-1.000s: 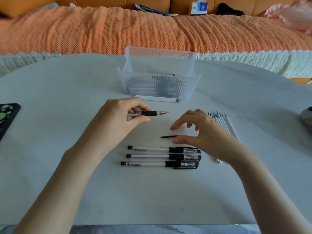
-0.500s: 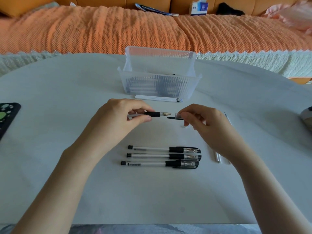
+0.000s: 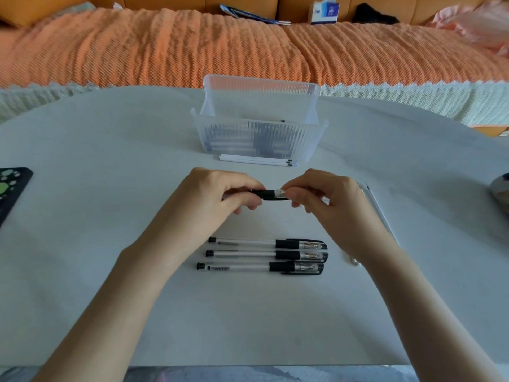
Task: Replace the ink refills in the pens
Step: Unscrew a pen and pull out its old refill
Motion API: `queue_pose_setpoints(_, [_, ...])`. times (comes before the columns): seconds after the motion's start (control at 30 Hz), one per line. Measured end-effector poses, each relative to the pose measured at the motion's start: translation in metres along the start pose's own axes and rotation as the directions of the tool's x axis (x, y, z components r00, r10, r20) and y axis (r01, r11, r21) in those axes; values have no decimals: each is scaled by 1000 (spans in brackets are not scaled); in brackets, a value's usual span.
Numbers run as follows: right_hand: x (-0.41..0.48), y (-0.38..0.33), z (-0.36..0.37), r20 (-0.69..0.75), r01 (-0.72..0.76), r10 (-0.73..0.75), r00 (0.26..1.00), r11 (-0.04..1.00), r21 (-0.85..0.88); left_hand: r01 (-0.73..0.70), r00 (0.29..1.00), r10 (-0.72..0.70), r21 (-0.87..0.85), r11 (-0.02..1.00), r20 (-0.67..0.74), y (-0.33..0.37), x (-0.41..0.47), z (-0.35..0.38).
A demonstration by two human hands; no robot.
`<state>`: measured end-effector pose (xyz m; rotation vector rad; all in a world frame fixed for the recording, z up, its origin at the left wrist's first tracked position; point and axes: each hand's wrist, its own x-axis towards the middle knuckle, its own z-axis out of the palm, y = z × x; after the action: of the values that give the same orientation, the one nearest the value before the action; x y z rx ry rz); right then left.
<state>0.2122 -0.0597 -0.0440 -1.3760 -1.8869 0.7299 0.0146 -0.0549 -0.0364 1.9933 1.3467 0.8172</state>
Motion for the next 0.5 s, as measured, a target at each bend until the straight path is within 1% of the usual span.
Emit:
queue_pose_setpoints(0.3, [-3, 0, 4, -26, 37, -37, 999, 999, -3, -13, 1000, 13, 27, 1000, 21, 1, -2, 6])
queue_pose_setpoints(0.4, [-2, -2, 3, -14, -31, 32, 999, 999, 26, 8, 1000, -8, 17, 1000, 13, 3, 0, 2])
queue_pose_setpoints(0.5, [-2, 0, -5, -27, -97, 97, 995, 995, 3, 13, 998, -10, 40, 999, -69, 0, 2, -5])
